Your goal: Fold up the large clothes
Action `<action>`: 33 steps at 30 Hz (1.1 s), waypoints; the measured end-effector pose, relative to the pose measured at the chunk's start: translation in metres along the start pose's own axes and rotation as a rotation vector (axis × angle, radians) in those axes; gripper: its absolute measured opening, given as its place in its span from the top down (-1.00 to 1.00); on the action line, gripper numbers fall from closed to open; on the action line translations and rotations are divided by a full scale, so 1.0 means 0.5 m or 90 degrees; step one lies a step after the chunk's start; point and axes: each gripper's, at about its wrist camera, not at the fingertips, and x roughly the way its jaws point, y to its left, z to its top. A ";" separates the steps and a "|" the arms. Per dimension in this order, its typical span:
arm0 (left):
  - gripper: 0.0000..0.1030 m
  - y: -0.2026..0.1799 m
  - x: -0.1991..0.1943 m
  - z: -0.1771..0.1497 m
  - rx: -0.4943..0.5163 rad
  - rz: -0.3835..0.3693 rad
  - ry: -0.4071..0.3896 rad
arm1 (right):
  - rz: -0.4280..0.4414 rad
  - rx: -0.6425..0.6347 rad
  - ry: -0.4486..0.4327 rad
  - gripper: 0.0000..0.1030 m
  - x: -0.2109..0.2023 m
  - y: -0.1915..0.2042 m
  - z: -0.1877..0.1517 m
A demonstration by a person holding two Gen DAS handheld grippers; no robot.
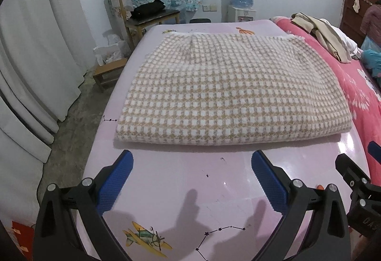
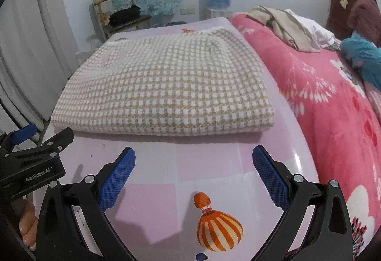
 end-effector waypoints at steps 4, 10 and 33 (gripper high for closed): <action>-0.90 -0.003 0.001 0.000 0.000 -0.008 0.006 | -0.003 0.001 -0.002 -0.84 -0.006 -0.001 -0.001; -0.90 -0.004 0.009 -0.004 -0.004 -0.019 0.023 | -0.006 -0.003 -0.003 -0.84 -0.008 -0.002 0.000; -0.90 -0.002 0.022 -0.005 -0.005 -0.035 0.039 | -0.014 -0.004 0.010 -0.84 0.001 -0.001 -0.001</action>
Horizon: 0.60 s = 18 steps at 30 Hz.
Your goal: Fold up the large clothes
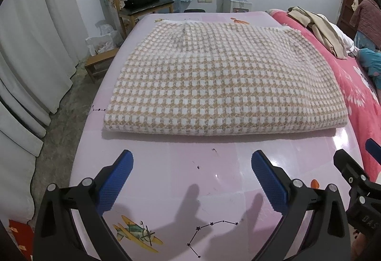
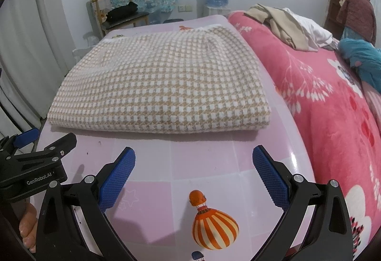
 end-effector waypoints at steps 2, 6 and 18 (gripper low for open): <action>-0.90 -0.001 0.000 0.001 0.000 0.000 -0.001 | -0.001 0.000 0.000 -0.84 0.000 -0.001 0.000; -0.90 0.000 -0.001 0.001 -0.001 0.000 0.000 | 0.001 0.002 0.002 -0.84 0.000 -0.002 0.000; -0.90 0.002 -0.004 0.005 -0.004 -0.001 0.000 | -0.002 -0.003 0.002 -0.84 0.000 -0.002 0.002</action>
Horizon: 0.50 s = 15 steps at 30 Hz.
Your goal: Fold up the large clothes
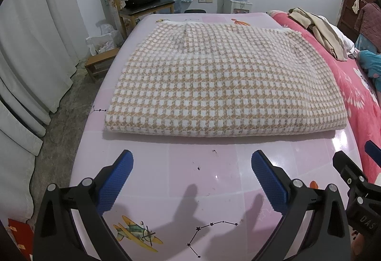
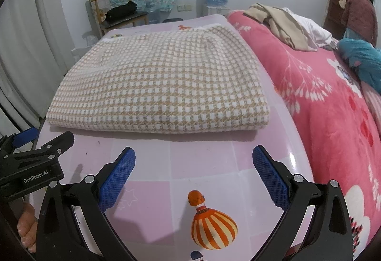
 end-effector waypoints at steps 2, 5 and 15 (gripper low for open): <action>-0.90 0.001 0.001 0.000 0.000 0.000 0.000 | 0.000 -0.002 -0.001 -0.84 -0.001 -0.001 0.001; -0.90 0.001 0.001 0.000 0.000 -0.001 0.000 | 0.001 -0.004 0.000 -0.84 0.000 -0.002 0.003; -0.90 0.000 -0.001 0.003 -0.001 0.000 0.000 | 0.001 -0.004 0.002 -0.84 0.002 0.001 0.003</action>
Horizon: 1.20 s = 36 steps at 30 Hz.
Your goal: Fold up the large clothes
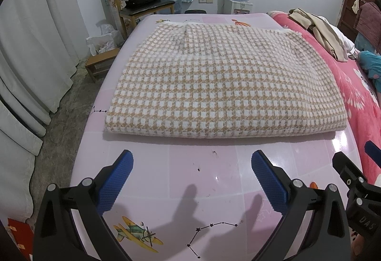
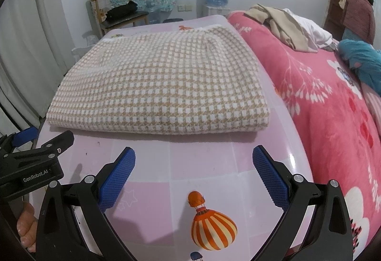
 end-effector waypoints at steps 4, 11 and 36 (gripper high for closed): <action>-0.90 -0.001 0.000 0.002 0.001 0.002 -0.002 | 0.001 0.001 0.003 -0.84 0.002 0.001 -0.002; -0.90 -0.001 0.000 0.001 0.001 0.002 -0.001 | 0.001 0.002 0.002 -0.84 0.002 -0.005 -0.004; -0.90 0.000 -0.002 0.002 0.000 0.002 -0.003 | 0.001 -0.002 0.002 -0.84 0.005 -0.003 -0.003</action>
